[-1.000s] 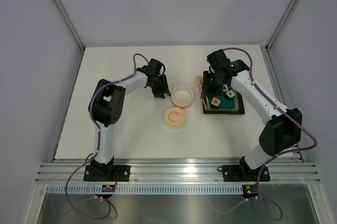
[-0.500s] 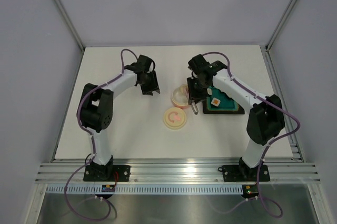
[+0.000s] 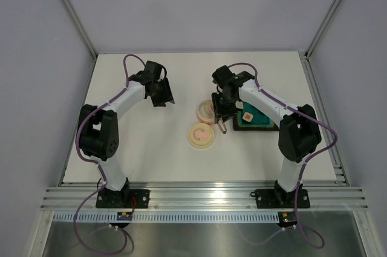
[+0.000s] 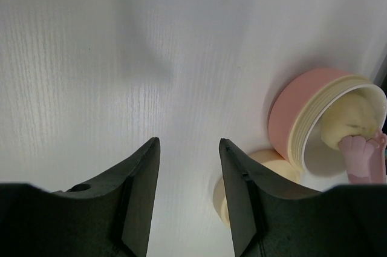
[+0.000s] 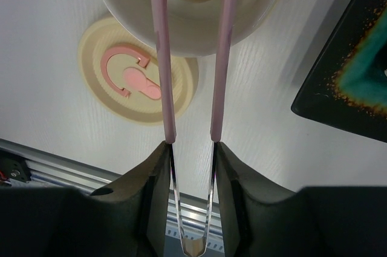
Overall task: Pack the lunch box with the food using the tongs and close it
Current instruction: Place the fake food in the packing box.
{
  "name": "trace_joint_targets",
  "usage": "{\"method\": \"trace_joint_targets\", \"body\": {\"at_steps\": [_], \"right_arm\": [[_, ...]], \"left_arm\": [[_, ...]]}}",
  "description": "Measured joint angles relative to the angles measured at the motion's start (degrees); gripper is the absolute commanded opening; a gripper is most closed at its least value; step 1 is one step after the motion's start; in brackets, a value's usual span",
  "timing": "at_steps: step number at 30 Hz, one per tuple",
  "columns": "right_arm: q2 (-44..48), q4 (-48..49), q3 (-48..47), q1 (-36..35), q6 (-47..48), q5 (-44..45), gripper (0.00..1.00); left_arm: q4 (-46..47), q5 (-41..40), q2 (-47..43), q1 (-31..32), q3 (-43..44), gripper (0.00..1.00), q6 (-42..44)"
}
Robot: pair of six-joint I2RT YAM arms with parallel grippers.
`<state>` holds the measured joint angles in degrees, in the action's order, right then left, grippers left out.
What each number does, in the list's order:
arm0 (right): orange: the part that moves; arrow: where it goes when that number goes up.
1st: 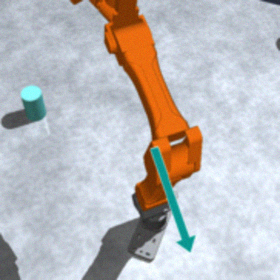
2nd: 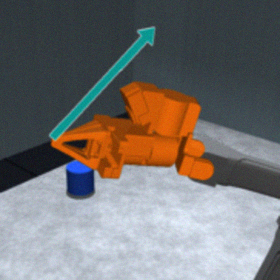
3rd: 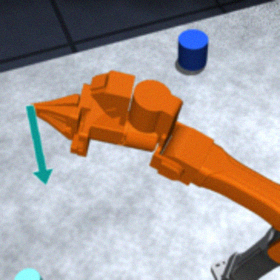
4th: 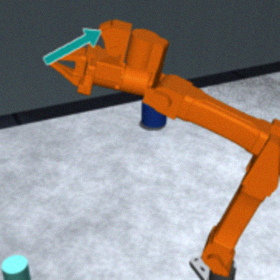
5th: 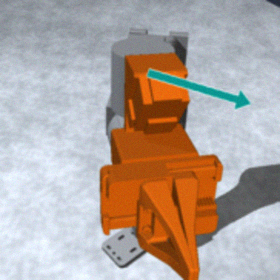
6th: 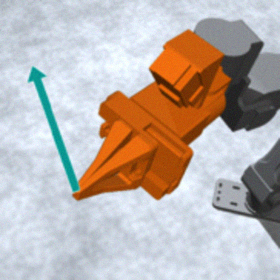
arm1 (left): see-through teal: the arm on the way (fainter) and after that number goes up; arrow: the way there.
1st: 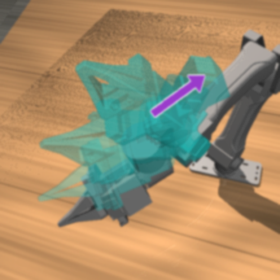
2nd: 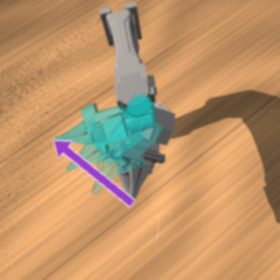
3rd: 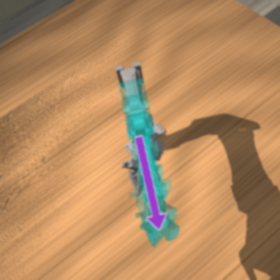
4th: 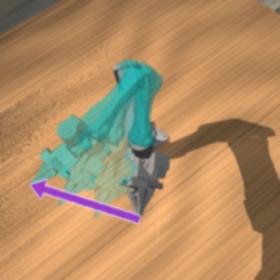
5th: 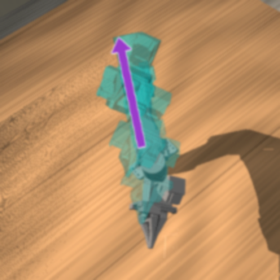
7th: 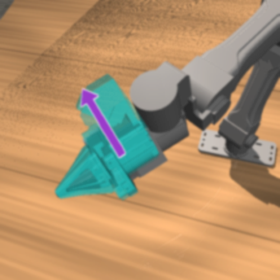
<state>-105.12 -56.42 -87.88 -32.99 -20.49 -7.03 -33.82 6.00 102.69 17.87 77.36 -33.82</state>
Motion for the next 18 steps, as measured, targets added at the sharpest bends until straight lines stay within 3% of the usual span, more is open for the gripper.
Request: {"method": "trace_joint_targets", "body": {"at_steps": [9,18], "right_arm": [[0.0,0.0,-0.3,-0.1,0.2,0.1,0.45],[0.5,-0.4,-0.9,-0.1,0.2,0.9,0.35]], "left_arm": [[-0.4,0.0,0.0,0.0,-0.1,0.48,0.4],[-0.6,-0.2,0.0,0.0,-0.1,0.48,0.6]]}}
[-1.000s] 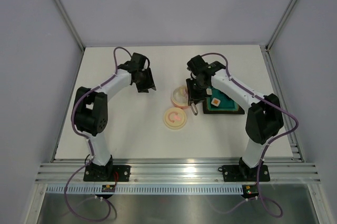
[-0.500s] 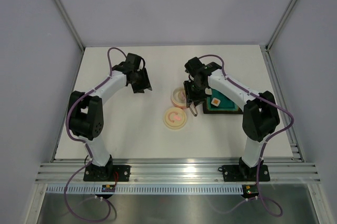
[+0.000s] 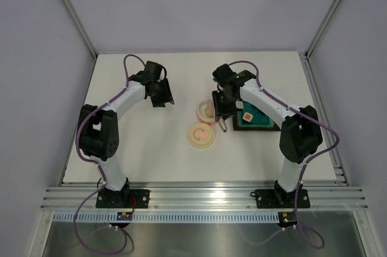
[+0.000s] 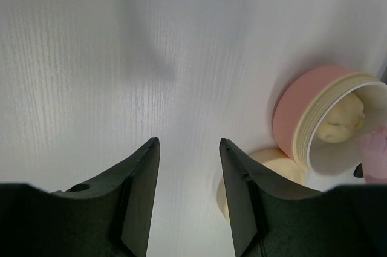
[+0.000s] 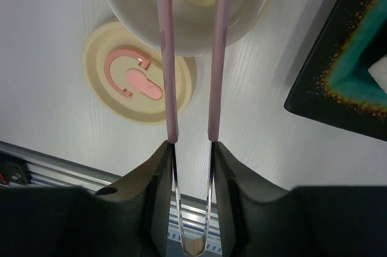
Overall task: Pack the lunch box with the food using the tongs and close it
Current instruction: Place the fake food in the packing box, then place the clamp at the center of the board.
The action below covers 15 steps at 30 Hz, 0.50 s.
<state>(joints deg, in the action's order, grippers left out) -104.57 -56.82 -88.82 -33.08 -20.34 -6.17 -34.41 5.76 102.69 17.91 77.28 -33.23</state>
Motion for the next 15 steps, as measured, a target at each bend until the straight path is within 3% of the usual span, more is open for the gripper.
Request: {"method": "trace_joint_targets", "body": {"at_steps": [1,4,11,15], "right_arm": [[0.5,0.0,0.0,0.0,0.0,0.4,0.25],[3.5,-0.1,-0.1,0.0,0.0,1.7,0.13],[12.3,0.1,0.2,0.4,-0.6,8.3,0.07],[17.8,1.1,6.2,4.4,-1.7,10.1,0.04]], "left_arm": [[-0.1,-0.1,0.0,0.0,0.0,0.48,0.0],[-0.2,-0.5,0.0,0.0,0.0,0.48,0.1],[-1.4,-1.9,-1.0,0.0,0.0,0.48,0.5],[-2.0,-2.3,-2.0,0.0,0.0,0.49,0.8]]}}
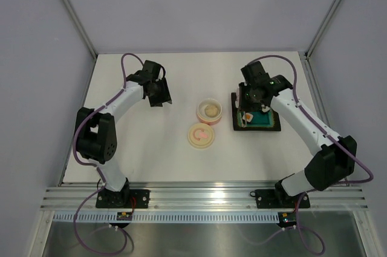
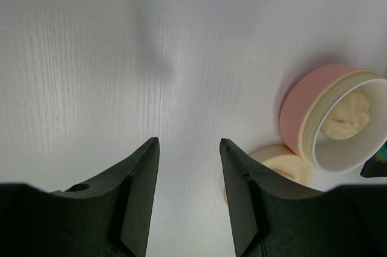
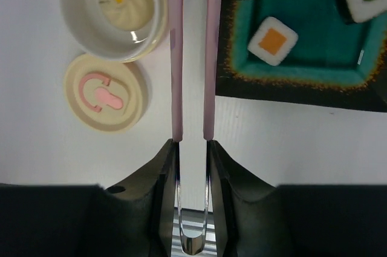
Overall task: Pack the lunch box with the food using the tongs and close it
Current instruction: Place the clamp at the center of the board.
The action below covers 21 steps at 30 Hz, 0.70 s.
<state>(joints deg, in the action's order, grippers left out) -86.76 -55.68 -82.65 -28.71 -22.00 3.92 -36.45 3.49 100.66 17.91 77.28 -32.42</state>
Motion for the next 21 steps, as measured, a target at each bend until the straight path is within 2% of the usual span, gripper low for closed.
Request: {"method": "trace_joint_targets", "body": {"at_steps": [12,17,21], "right_arm": [[14.1,-0.3,16.8,18.9,-1.8,6.1,0.05],[15.3,0.7,20.1,32.2,-1.6,5.4,0.05],[13.0,3.1,19.0,35.2,-1.6,5.1,0.04]], "left_arm": [[-0.2,-0.1,-0.2,0.0,0.0,0.49,0.7],[-0.2,-0.1,-0.2,0.0,0.0,0.49,1.0],[-0.2,0.1,-0.2,0.0,0.0,0.49,1.1]]}}
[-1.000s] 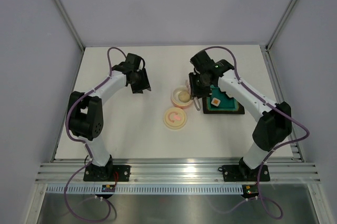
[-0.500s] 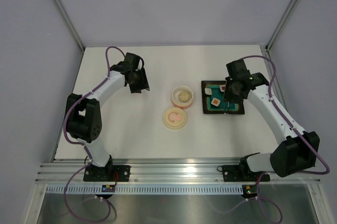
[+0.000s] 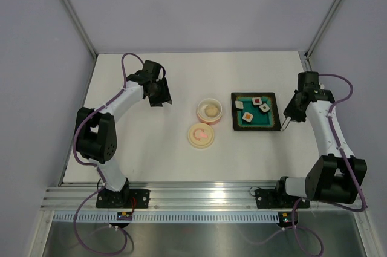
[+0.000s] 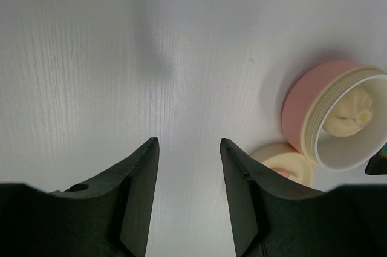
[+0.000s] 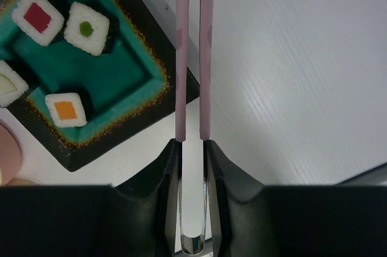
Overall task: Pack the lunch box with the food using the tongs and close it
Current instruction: Place the clamp at the center of the board.
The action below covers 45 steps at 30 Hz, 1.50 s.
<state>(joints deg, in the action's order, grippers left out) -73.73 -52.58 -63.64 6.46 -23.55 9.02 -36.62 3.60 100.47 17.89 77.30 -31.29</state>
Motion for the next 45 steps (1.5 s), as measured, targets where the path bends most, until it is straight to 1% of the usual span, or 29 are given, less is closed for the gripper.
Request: {"method": "trace_joint_targets", "body": {"at_steps": [8,12,18,25,29,31,34,36,39,45], "right_arm": [[-13.1,7.4,-7.8,0.4,2.6,0.1,0.03],[-21.2,11.4,-13.1,0.5,6.4,1.7,0.06],[-29.1,18.1,-15.1,0.9,15.2,4.4,0.08],[-34.9,21.1,-15.8,1.8,21.9,6.8,0.09],[-36.3,22.6,-14.6,2.2,23.1,7.0,0.16],[-36.3,23.3,-13.2,2.3,23.1,7.0,0.27],[-36.3,24.2,-10.8,2.3,23.2,6.8,0.48],[-36.3,24.3,-9.8,2.3,23.3,6.8,0.50],[-36.3,24.4,-9.5,2.3,23.2,6.8,0.57],[-36.1,24.4,-9.5,2.3,22.7,6.9,0.59]], "left_arm": [[0.0,0.8,0.0,0.0,0.0,0.49,0.4],[0.0,1.3,0.0,0.0,0.0,0.49,0.9],[-0.6,2.0,-0.3,0.0,0.0,0.49,1.3],[-1.2,2.2,-2.4,0.0,-0.1,0.50,1.3],[-1.2,2.2,-3.0,0.0,-0.1,0.50,1.3],[-1.2,2.2,-3.0,0.0,-0.1,0.50,1.3],[-1.2,2.2,-3.0,0.0,-0.1,0.50,1.3],[-1.2,2.2,-3.0,0.0,-0.1,0.50,1.3],[-1.2,2.2,-3.0,0.0,-0.1,0.50,1.4],[-1.2,2.2,-3.0,0.0,-0.1,0.50,1.6]]}}
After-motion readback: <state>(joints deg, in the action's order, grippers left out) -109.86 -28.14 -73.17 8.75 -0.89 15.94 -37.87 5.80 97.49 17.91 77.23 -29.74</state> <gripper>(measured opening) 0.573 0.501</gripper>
